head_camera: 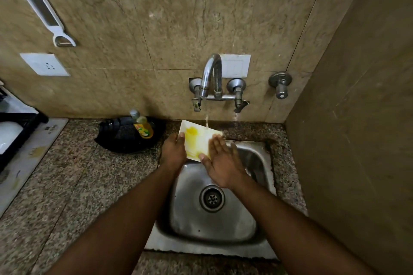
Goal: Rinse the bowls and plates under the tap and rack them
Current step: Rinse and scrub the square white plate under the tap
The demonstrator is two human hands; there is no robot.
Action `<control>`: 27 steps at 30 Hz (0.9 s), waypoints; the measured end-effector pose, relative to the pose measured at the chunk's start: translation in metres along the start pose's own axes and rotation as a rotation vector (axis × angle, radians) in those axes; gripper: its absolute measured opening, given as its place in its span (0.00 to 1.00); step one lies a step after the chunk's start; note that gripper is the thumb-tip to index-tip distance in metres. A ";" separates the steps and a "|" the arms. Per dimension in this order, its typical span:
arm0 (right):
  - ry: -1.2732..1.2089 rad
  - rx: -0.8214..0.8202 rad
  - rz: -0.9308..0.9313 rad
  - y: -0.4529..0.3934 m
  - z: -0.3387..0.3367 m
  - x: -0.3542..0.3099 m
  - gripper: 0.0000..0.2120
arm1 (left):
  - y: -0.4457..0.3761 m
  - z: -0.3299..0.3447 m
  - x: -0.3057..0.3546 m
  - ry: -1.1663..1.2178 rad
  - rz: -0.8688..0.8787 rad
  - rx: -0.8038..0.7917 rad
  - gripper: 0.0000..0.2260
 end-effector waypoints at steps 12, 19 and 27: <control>0.059 0.046 0.122 -0.006 -0.005 0.009 0.39 | 0.036 0.011 0.018 0.152 -0.062 -0.002 0.13; 0.041 0.073 -0.018 0.017 0.003 -0.013 0.38 | 0.027 0.013 0.005 0.188 -0.043 0.126 0.21; -0.373 0.325 0.192 0.012 -0.015 0.007 0.34 | 0.041 0.029 0.025 0.262 0.015 0.105 0.14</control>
Point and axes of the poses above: each hand's wrist, its own y-axis away from the middle knuckle, its own z-axis out of the palm, x = y × z, the point moved 5 cm from there along -y, towards the middle knuckle, and after that the axes turned 3 degrees about x, right-handed, at the moved point
